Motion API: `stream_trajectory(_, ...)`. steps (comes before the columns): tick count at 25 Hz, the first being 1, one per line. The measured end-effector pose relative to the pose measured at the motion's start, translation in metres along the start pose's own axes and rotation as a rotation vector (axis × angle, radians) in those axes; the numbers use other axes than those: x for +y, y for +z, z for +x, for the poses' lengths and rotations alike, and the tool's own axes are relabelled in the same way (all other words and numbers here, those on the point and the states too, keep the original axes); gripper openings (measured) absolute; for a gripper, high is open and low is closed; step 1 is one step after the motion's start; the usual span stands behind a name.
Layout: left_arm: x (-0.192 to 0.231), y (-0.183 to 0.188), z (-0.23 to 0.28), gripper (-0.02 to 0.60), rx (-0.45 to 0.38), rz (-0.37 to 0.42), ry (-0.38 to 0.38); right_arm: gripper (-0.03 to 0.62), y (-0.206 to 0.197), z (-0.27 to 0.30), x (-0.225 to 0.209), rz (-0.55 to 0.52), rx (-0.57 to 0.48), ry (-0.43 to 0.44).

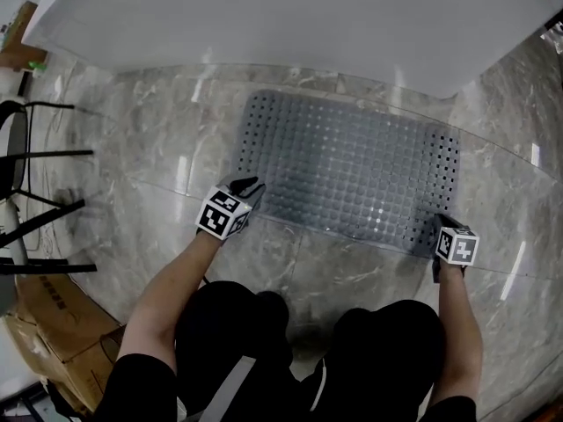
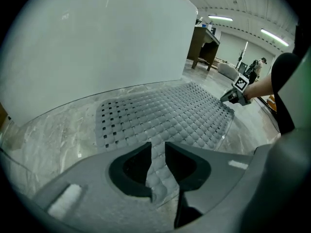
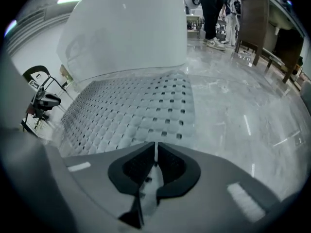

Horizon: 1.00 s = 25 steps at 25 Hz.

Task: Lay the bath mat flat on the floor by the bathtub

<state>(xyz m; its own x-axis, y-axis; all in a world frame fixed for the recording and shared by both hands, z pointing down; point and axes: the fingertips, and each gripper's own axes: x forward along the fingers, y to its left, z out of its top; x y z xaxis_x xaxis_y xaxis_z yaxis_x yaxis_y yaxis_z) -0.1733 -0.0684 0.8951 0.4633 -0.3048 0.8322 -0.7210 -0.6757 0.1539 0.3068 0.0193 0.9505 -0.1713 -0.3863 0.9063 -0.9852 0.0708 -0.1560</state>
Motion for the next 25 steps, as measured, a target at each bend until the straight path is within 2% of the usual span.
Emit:
stream_trajectory(3, 0.007, -0.006, -0.005, 0.098, -0.027, -0.046, 0.010, 0.018, -0.042, -0.007, 0.003, 0.051, 0.072, 0.011)
stream_trajectory(6, 0.018, -0.003, -0.008, 0.098, -0.047, -0.073, 0.028, 0.013, -0.060, 0.000, 0.005, 0.093, 0.083, -0.001)
stream_trajectory(10, 0.027, 0.002, -0.006, 0.097, -0.048, -0.082, 0.046, -0.003, -0.055, 0.004, 0.006, 0.047, 0.092, -0.023)
stream_trajectory(18, 0.014, -0.015, 0.009, 0.071, -0.027, -0.073, 0.020, 0.000, -0.049, -0.001, 0.018, 0.110, 0.015, 0.044)
stream_trajectory(20, 0.007, -0.019, 0.014, 0.071, -0.019, -0.078, -0.003, 0.000, -0.047, 0.000, 0.019, 0.187, 0.001, 0.066)
stream_trajectory(22, -0.002, -0.022, 0.020, 0.063, -0.007, -0.095, -0.053, 0.000, -0.030, -0.002, 0.027, 0.238, -0.056, 0.111)
stream_trajectory(25, -0.014, -0.027, 0.027, 0.059, 0.012, -0.094, -0.116, 0.000, -0.008, 0.003, 0.057, 0.145, -0.087, 0.194)
